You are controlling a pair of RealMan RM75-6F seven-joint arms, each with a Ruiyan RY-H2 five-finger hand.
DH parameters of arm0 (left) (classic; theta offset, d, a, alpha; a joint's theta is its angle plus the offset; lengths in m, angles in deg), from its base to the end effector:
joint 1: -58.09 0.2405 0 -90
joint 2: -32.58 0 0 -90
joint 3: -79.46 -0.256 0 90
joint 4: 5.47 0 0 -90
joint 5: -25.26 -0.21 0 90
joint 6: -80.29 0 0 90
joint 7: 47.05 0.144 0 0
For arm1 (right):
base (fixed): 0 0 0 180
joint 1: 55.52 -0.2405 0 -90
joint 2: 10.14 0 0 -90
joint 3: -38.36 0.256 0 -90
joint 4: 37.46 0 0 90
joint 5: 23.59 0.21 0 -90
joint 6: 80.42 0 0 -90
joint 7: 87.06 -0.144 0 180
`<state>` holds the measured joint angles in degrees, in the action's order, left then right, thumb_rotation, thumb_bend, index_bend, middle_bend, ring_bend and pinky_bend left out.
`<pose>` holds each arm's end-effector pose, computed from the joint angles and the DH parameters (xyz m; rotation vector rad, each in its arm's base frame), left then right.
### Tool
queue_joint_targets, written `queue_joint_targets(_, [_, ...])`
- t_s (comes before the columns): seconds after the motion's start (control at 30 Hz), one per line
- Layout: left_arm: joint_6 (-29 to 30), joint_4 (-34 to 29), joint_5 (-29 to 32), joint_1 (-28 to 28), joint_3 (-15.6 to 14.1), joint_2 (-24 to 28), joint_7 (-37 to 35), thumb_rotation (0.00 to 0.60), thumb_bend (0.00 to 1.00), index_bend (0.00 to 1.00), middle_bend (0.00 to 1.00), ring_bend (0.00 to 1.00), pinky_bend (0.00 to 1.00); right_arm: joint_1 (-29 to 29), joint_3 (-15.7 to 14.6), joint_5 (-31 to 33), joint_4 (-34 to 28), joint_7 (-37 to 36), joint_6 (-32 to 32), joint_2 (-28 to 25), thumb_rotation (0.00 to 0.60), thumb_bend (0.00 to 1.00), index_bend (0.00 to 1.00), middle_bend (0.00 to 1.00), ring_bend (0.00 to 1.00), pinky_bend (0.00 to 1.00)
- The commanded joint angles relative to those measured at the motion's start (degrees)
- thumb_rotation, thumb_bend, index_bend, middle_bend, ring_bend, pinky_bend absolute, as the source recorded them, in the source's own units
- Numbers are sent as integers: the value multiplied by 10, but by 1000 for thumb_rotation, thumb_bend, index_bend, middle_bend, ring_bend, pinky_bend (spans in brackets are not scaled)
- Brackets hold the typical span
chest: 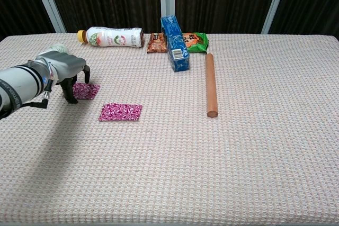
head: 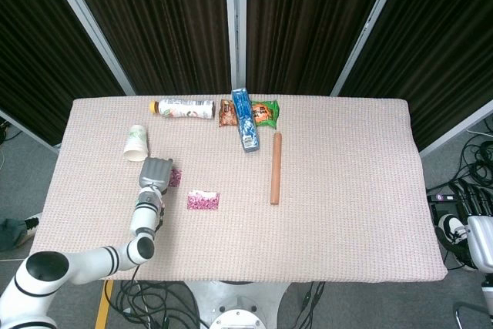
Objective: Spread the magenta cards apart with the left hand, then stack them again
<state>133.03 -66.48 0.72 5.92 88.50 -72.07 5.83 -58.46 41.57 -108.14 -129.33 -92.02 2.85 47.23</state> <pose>-0.1974 0.3846 -0.0766 -1.7241 -0.8972 -0.2776 -0.3304 -0.1720 0.1975 1.3584 -0.9177 0.8299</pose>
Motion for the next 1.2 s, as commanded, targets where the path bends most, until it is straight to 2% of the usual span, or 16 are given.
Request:
queue_joint_targets(0.03, [-2, 5, 0, 0, 2, -3, 0, 600, 262, 399, 814, 817, 887, 0, 0, 1, 0, 1, -1, 0, 541, 238, 42, 22, 0, 0])
queue_joint_targets(0.37, [10, -5, 13, -2, 19, -2, 12, 600, 261, 466, 815, 816, 887, 2, 0, -1, -2, 0, 2, -1, 539, 237, 42, 22, 0, 0])
queue_joint_targets(0.77, [85, -160, 64, -12, 44, 35, 61, 600, 261, 459, 815, 817, 889, -1, -1, -6, 8, -13, 0, 3, 542, 236, 41, 22, 0, 0])
queue_joint_targets(1.0, [123, -220, 92, -34, 59, 20, 84, 600, 261, 453, 814, 816, 890, 1, -3, -7, 11, -18, 1, 3, 542, 237, 42, 21, 0, 0])
queue_joint_targets(1.2, [152, -238, 110, -59, 66, -4, 113, 600, 260, 451, 813, 817, 889, 2, -3, -7, 15, -23, 1, 3, 540, 238, 42, 21, 0, 0])
